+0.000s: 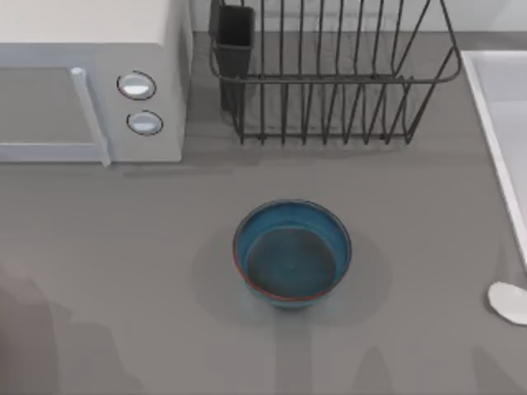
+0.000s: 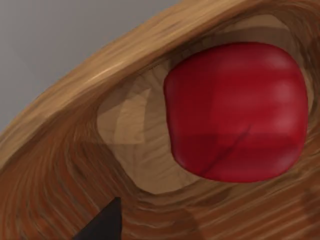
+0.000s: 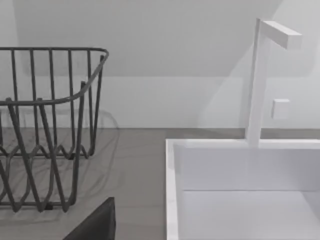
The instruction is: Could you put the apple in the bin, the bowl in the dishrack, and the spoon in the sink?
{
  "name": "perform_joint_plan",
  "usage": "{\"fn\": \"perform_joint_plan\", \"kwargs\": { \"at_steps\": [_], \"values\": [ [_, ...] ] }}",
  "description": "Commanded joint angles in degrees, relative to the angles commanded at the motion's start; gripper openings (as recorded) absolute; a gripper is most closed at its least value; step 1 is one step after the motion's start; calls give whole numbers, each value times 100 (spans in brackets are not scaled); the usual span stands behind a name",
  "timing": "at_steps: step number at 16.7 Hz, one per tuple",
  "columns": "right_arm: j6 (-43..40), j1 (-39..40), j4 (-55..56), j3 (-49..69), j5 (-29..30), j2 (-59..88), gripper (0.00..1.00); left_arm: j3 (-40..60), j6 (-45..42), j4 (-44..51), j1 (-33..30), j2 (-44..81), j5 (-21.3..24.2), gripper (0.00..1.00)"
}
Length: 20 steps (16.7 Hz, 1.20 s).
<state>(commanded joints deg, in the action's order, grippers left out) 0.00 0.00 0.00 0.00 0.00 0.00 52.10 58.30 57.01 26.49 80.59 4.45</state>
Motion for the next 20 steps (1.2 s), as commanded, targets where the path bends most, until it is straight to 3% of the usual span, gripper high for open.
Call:
{"fn": "perform_joint_plan", "kwargs": {
  "at_steps": [4, 9, 20],
  "values": [
    [0, 0, 0, 0, 0, 0, 100, -167, -114, -132, 0, -93, 26, 100],
    [0, 0, 0, 0, 0, 0, 100, -1257, -991, -1044, -423, -1183, -18, 100],
    [0, 0, 0, 0, 0, 0, 100, -4267, -4725, -4622, -2141, -6773, -112, 100]
  ]
}}
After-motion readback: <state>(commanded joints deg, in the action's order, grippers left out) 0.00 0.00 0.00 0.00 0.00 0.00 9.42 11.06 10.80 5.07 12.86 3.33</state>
